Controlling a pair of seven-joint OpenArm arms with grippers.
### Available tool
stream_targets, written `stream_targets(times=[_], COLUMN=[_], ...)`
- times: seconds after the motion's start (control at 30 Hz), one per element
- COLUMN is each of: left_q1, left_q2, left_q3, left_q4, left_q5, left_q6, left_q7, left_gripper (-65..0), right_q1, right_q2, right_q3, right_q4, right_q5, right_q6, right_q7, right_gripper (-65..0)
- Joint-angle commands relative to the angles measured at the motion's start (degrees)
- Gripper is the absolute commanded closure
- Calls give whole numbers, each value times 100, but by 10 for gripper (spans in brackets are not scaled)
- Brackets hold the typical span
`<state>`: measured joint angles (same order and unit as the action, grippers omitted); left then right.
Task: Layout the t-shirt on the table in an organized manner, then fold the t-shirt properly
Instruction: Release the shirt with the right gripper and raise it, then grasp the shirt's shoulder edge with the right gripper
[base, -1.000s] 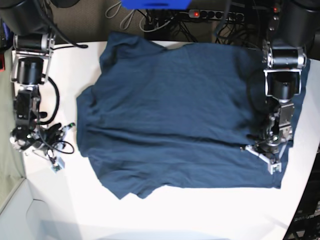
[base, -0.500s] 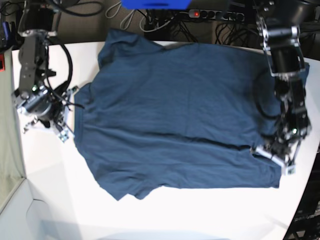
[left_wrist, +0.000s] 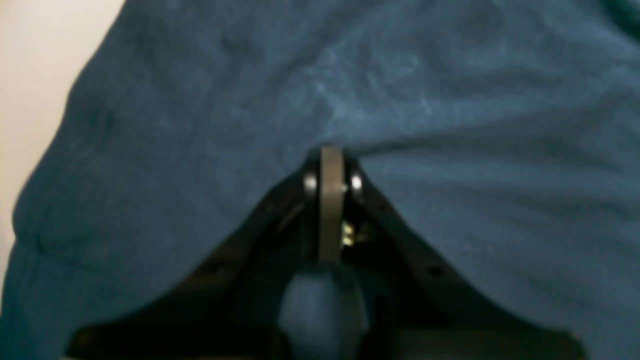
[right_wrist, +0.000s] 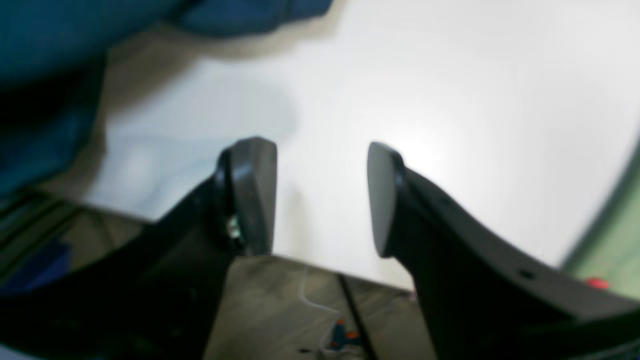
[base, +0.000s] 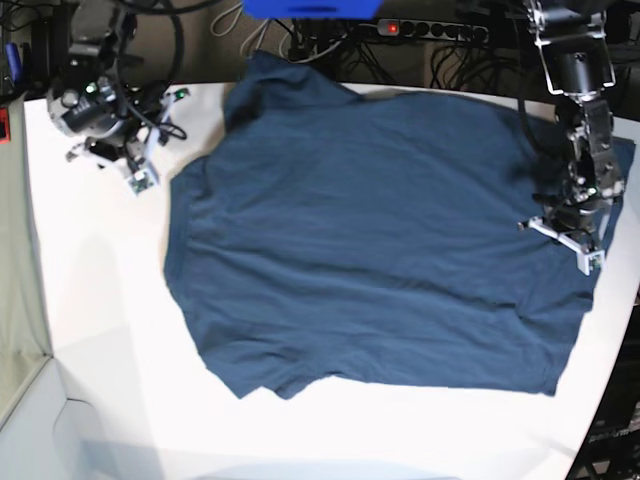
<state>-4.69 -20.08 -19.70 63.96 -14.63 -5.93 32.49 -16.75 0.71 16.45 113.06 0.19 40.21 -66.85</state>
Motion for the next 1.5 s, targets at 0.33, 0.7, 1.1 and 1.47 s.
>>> stream_targets(times=[0.33,0.7,1.1,1.47], left_q1=[-19,-10,25,25], left_q2=[16,16,16,16], left_q3=[32,32,32,32], left_q4=[17,17,17,17], left_q5=[79,79,79,79], left_q6=[62,62,62,62], left_q7=[254,254,254,254], left_gripper=[-2,-2,-2,-2], right_q1=[-307,-307,-430,-421], right_q2=[-533,-849,-849,-849], right_q3=[-322,-981,-963,-981], right_q4=[215,215,-84,-840], right_q5=[12,12,12,12], right_q6=[-21,-21,-21,-21], right_q7=[43,43,237,483], right_gripper=[-306,-306,-306,-219])
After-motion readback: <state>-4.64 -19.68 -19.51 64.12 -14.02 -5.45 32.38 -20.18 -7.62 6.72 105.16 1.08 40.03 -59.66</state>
